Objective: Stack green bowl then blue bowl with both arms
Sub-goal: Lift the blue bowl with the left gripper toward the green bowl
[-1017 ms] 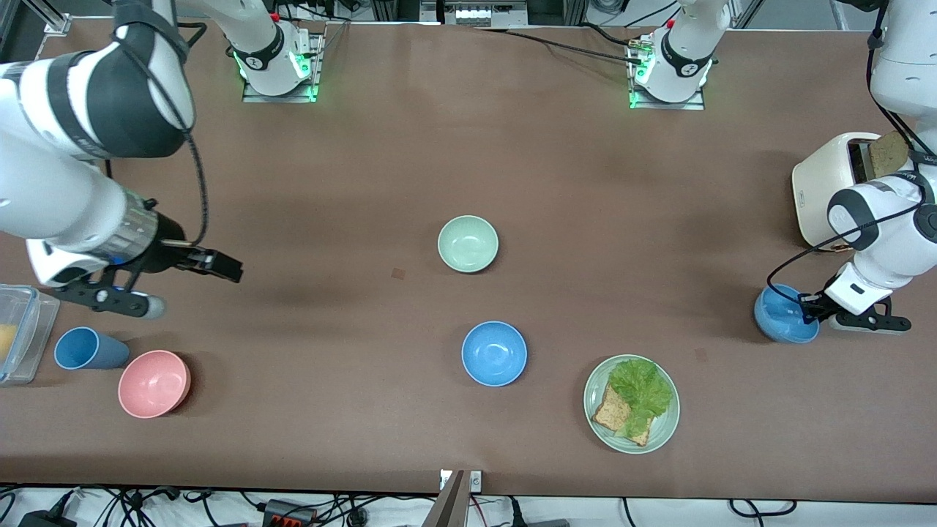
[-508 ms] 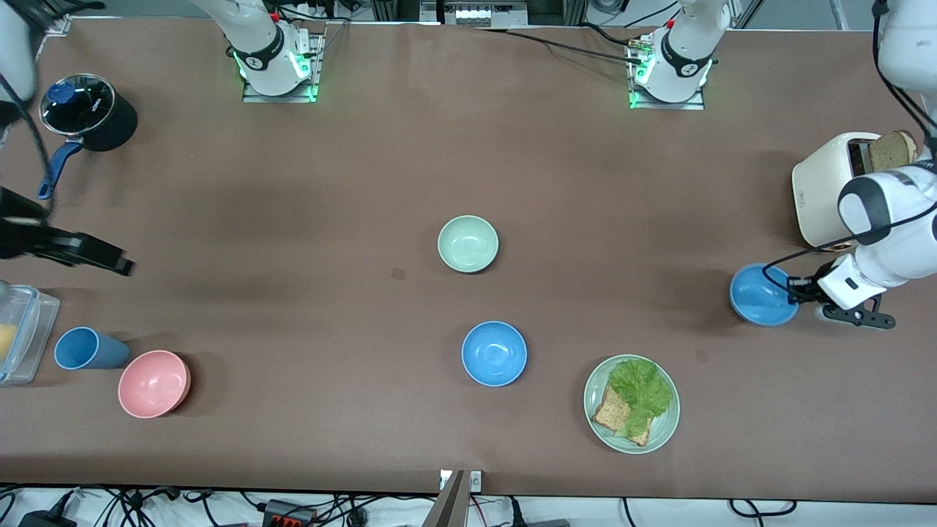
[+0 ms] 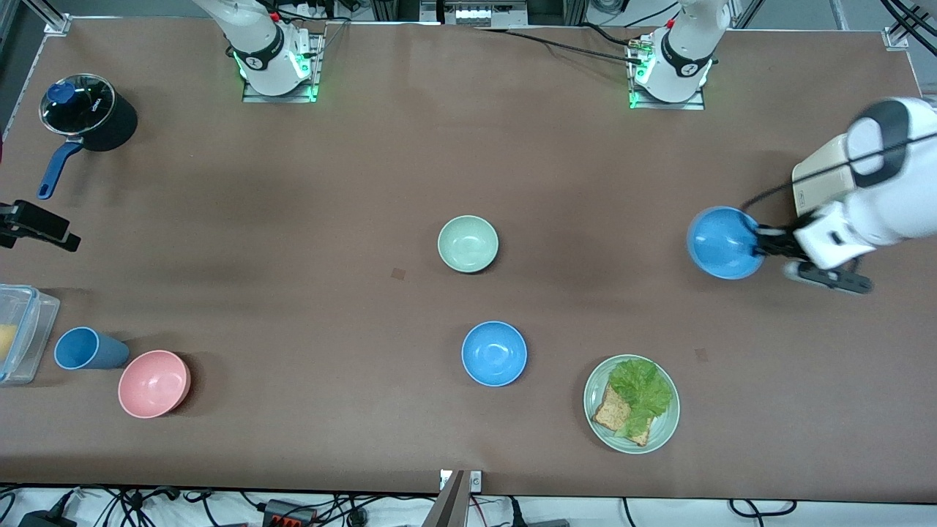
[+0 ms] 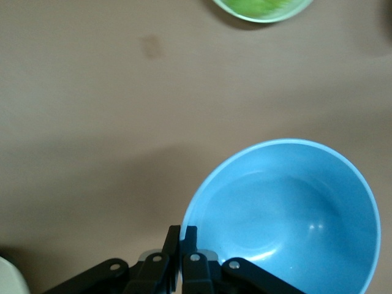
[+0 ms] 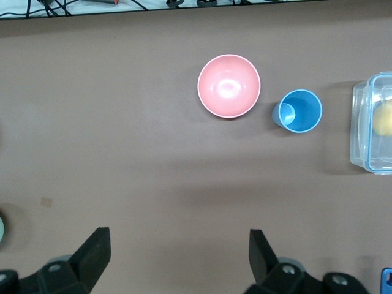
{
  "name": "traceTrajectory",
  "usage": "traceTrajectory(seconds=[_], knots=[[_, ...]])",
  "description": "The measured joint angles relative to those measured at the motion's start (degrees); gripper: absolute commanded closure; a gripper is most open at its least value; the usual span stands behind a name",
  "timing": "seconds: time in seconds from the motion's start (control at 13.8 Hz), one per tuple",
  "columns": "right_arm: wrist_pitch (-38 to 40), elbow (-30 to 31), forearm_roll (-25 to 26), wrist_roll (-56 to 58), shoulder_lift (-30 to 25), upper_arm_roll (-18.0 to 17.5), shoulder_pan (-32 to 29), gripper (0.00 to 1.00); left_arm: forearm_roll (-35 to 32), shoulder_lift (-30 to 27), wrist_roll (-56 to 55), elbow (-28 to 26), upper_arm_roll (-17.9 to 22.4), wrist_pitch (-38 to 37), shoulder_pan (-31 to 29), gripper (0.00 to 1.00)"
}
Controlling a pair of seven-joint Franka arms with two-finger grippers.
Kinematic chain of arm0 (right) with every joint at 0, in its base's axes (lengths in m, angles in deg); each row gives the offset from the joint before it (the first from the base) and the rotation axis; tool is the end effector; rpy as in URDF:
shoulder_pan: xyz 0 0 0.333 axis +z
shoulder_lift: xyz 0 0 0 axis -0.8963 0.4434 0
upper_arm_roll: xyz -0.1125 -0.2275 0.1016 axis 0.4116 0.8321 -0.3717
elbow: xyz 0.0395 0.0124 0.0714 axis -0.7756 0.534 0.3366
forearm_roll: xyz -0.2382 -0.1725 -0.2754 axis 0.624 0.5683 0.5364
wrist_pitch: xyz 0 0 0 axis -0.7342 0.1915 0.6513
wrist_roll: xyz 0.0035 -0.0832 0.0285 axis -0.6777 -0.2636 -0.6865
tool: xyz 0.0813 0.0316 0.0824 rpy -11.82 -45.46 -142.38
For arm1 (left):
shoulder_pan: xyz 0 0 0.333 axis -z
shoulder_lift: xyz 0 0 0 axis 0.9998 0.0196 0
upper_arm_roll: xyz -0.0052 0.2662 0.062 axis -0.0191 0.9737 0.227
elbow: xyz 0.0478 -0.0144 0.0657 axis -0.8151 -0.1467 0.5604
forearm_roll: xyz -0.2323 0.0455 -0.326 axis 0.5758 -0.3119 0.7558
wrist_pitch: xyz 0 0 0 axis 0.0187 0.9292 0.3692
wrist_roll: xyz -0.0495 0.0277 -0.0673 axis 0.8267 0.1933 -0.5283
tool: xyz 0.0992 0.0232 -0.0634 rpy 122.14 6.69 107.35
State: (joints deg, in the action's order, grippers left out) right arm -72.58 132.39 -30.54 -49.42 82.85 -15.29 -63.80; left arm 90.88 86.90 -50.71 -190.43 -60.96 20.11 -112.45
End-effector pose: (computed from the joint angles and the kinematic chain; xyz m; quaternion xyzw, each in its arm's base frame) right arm 0.6345 -0.0526 0.5513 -0.9990 0.0272 -0.0307 0.0155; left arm 0.5808 -0.0241 0.3487 0.9933 -0.0542 -0.0724 0.0726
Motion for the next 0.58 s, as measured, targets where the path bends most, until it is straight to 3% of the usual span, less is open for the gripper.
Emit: traceTrajectory(seconds=[0.15, 0.29, 0.44, 0.58], knots=[[1.93, 0.09, 0.23, 0.0, -0.34, -0.26, 0.04, 0.0, 0.73, -1.0, -16.32, -0.58, -9.45, -0.81, 0.41, 0.99], [2.09, 0.12, 0.24, 0.0, -0.39, -0.31, 0.04, 0.0, 2.79, -0.87, -31.45, -1.67, -15.99, 0.91, 1.42, 0.99], [2.11, 0.17, 0.29, 0.0, -0.54, -0.37, 0.05, 0.0, 3.26, 0.31, -44.07, -3.44, -20.03, 5.38, 2.42, 0.99], [2.24, 1.05, 0.53, 0.0, -1.04, -0.42, 0.08, 0.0, 3.4, 3.01, -54.32, -4.24, -21.5, 9.98, 5.26, 0.99]])
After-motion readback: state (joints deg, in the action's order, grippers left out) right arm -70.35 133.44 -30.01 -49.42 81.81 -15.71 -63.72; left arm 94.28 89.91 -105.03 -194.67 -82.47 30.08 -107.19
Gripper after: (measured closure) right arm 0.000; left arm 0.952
